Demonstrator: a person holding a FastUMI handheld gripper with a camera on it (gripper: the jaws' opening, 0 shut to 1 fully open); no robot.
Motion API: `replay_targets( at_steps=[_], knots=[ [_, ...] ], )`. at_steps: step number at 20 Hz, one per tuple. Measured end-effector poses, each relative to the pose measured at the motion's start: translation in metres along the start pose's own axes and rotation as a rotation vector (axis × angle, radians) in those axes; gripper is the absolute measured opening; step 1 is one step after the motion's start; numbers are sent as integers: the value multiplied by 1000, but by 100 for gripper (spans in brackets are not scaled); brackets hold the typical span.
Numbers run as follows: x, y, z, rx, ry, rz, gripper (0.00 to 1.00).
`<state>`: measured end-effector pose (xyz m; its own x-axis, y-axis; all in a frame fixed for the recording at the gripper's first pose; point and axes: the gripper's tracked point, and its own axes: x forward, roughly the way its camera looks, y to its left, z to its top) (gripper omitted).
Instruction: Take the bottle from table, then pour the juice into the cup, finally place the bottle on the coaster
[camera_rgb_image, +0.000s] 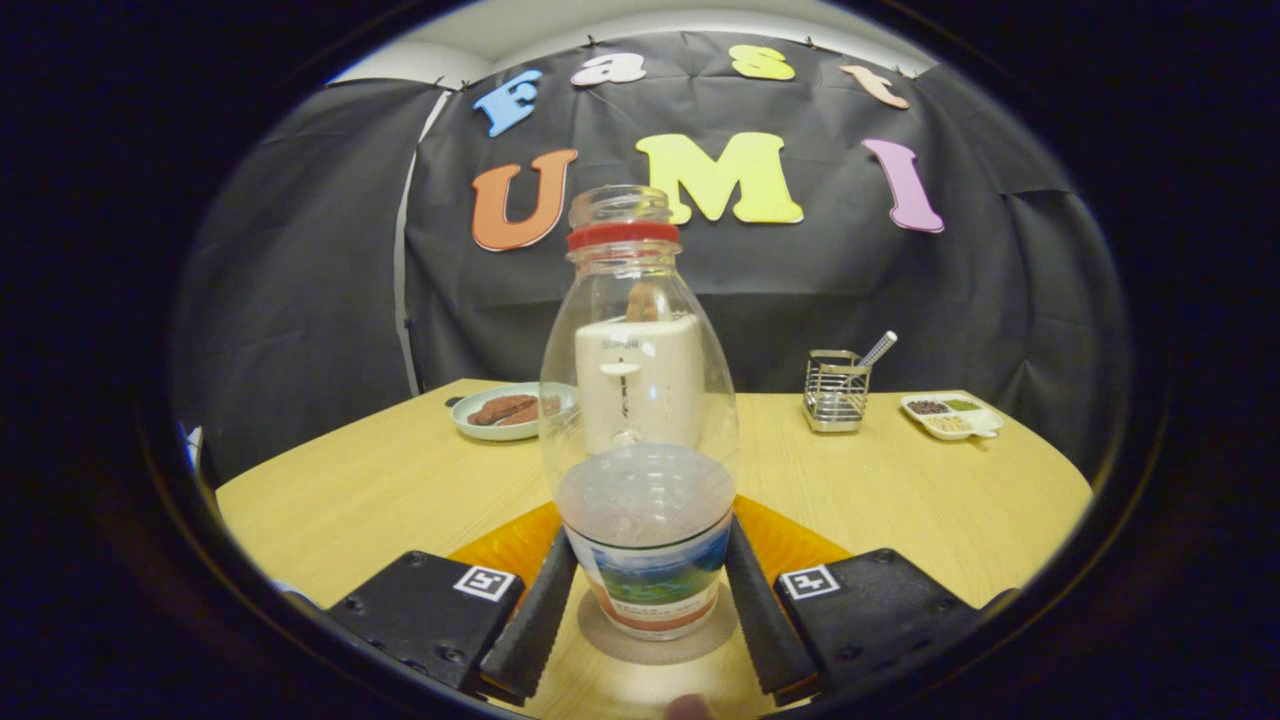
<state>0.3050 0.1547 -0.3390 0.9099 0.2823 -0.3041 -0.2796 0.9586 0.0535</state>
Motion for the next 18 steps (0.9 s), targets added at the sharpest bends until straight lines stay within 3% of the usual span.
replay_targets(
  at_steps=[9,18],
  knots=[
    [-4,0,-1,-7,2,-18,99],
    [-36,6,46,-31,-90,-34,100]
  ],
)
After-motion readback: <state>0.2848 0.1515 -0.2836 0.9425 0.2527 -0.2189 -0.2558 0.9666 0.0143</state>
